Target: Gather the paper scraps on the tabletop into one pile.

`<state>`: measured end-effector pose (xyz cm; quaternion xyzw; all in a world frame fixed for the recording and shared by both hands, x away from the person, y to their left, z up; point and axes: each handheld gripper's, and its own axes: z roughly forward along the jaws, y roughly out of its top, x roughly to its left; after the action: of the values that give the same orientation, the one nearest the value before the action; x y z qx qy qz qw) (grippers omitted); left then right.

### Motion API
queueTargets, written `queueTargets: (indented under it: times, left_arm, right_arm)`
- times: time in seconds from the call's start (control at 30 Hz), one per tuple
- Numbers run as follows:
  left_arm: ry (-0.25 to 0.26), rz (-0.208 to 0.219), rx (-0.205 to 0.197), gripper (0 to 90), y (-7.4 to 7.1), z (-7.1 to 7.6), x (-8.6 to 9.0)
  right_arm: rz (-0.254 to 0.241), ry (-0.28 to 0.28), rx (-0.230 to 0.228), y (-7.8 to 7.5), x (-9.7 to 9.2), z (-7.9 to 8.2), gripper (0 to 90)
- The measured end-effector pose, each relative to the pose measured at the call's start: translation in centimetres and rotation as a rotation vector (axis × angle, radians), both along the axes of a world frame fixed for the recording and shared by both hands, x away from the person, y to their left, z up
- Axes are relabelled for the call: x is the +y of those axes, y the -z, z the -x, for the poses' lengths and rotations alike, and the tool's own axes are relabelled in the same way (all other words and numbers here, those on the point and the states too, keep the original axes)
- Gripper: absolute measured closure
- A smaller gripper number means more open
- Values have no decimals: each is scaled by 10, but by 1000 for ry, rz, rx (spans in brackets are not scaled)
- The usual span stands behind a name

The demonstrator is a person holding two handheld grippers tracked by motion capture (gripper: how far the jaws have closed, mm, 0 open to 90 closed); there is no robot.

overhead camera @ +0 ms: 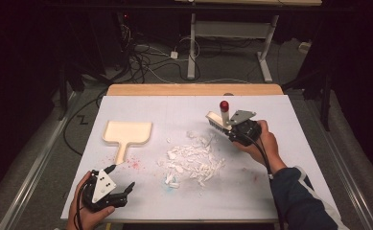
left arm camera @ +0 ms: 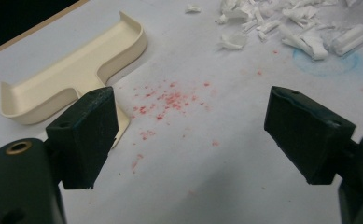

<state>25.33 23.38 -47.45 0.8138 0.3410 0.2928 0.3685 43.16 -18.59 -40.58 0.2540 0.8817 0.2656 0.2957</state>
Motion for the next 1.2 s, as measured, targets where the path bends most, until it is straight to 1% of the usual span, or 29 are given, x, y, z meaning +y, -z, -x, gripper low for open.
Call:
queueTargets:
  times: [0.03, 0.1, 0.13, 0.17, 0.2, 0.23, 0.27, 0.33, 0.4, 0.5, 0.57, 0.63, 0.67, 0.7, 0.73, 0.77, 0.83, 0.9, 0.93, 1.03, 1.07, 1.13, 1.2]
  left_arm:
    - [2, -1, 3, 166, 1, 0, 0]
    - [5, -4, 6, 166, 1, 0, -1]
    - [7, -12, 7, 166, 2, 0, -2]
    - [7, -13, 9, 166, 2, 0, -2]
    - [8, -13, 12, 166, 2, 0, -2]
    - [11, -16, 15, 166, 2, 1, -2]
    - [13, -17, 14, 166, 2, 1, -2]
    - [12, -15, 10, 166, 3, 1, -3]
    - [11, -16, 14, 166, 3, 0, -3]
    - [13, -14, 19, 166, 3, 0, -3]
    - [17, -17, 29, 166, 4, 0, -3]
    - [25, -20, 35, 166, 4, 0, -5]
    - [30, -23, 35, 166, 5, 0, -6]
    - [35, -32, 37, 166, 5, 1, -7]
    - [36, -34, 36, 166, 5, 1, -8]
    - [38, -33, 37, 166, 5, 1, -8]
    - [34, -31, 36, 166, 5, 1, -8]
    - [31, -26, 35, 166, 4, 2, -8]
    - [30, -23, 34, 166, 4, 2, -8]
    - [28, -23, 32, 166, 4, 1, -9]
    - [30, -24, 32, 166, 4, 1, -9]
    - [30, -25, 32, 166, 4, 1, -9]
    - [27, -24, 34, 166, 4, 0, -9]
  right_arm:
    - [7, 2, -3, 3, 4, -4, 682]
    - [20, 0, 5, 8, 11, -11, 682]
    - [30, -1, -2, 10, 15, -14, 683]
    - [34, -9, 12, 12, 20, -17, 683]
    - [24, -16, 23, 14, 22, -18, 682]
    - [14, -24, 24, 15, 25, -19, 683]
    - [24, -25, 19, 16, 29, -18, 683]
    - [38, -44, 14, 19, 35, -17, 682]
    - [34, -60, 16, 21, 40, -14, 682]
    - [15, -101, 21, 24, 46, -6, 682]
    - [3, -156, 29, 24, 50, 4, 681]
    - [9, -193, 28, 25, 53, 15, 681]
    - [4, -223, 35, 26, 53, 22, 680]
    - [7, -250, 35, 27, 53, 30, 680]
    - [8, -265, 32, 27, 53, 37, 680]
    - [12, -285, 36, 27, 52, 41, 679]
    - [-9, -315, 44, 24, 49, 52, 681]
    - [-25, -338, 49, 20, 46, 59, 682]
    - [-32, -340, 50, 18, 45, 62, 682]
    - [-36, -335, 28, 12, 40, 66, 682]
    - [-39, -331, 19, 9, 39, 65, 682]
    - [-59, -326, 15, 2, 35, 62, 682]
    - [-82, -299, 7, -5, 33, 57, 681]
